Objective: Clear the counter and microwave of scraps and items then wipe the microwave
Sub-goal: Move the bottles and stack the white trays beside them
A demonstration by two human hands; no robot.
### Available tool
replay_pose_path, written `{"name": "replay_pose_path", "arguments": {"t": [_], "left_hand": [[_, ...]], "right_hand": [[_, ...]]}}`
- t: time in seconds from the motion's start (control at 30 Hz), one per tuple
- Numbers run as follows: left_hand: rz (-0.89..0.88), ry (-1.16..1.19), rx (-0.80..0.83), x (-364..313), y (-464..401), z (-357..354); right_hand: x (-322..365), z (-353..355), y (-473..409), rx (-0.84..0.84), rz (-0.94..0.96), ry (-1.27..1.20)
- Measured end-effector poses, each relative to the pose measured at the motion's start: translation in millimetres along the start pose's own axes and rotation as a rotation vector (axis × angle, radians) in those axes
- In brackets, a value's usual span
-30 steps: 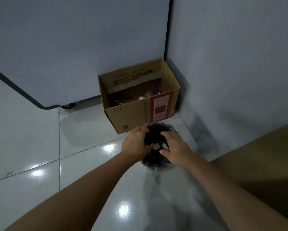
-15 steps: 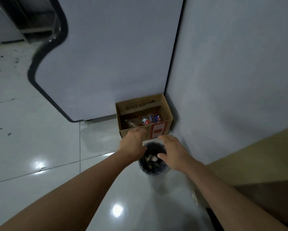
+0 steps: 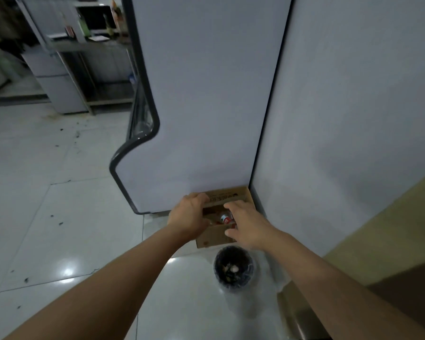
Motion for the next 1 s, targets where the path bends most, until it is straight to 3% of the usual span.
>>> {"name": "replay_pose_path", "arguments": {"t": [0.5, 1.0], "left_hand": [[0.220, -0.110, -0.235, 51.1, 50.6, 147.9], [0.346, -0.136, -0.343, 220.8, 92.0, 255.8]], "right_hand": [[138.2, 56.1, 3.5, 0.015, 0.338, 0.065], [324.4, 12.7, -40.8, -0.023, 0.468, 0.111]]}}
Point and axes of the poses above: each hand's wrist, its own y-axis away from the middle knuckle, its own z-axis out of the back of the hand, x = y × z, the point moved 3 cm from there along -y, towards the middle knuckle, and after that the axes turned 15 degrees about -x, right-handed, at the moved point
